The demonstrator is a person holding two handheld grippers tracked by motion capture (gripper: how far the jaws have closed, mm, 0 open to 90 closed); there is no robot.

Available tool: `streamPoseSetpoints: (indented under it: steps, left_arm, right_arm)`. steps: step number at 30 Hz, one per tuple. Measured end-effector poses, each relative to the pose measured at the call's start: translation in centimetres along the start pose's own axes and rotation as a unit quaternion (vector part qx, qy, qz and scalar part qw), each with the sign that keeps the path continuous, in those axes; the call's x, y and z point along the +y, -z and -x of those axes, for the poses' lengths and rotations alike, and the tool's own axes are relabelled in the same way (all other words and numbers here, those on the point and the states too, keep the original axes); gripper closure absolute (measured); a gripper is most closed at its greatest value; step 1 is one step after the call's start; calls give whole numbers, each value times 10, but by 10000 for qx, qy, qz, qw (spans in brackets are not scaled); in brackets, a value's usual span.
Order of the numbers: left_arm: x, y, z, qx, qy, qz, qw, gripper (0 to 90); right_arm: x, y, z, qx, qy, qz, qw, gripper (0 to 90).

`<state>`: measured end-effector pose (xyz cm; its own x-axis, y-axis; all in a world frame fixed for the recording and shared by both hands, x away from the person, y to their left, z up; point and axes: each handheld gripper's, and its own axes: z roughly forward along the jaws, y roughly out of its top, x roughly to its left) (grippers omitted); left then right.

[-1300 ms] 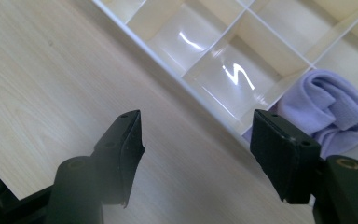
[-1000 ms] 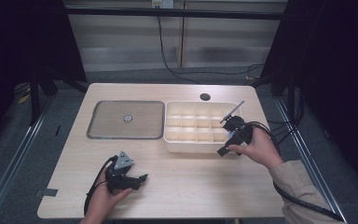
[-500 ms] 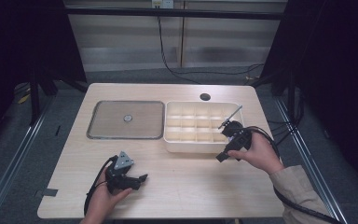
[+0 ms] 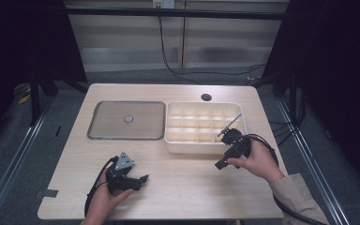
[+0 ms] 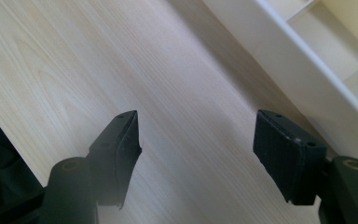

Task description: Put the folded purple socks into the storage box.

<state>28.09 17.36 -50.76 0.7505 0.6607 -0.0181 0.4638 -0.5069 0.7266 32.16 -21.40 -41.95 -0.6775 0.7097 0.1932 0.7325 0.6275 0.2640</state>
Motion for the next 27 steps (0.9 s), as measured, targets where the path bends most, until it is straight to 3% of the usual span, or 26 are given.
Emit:
streamPoseSetpoints:
  steps: [27]
  left_arm:
    - [0,0,0,0,-1,-3,10000,203]
  right_arm:
    - [-15,-43,-9,335,84,63,9994,307]
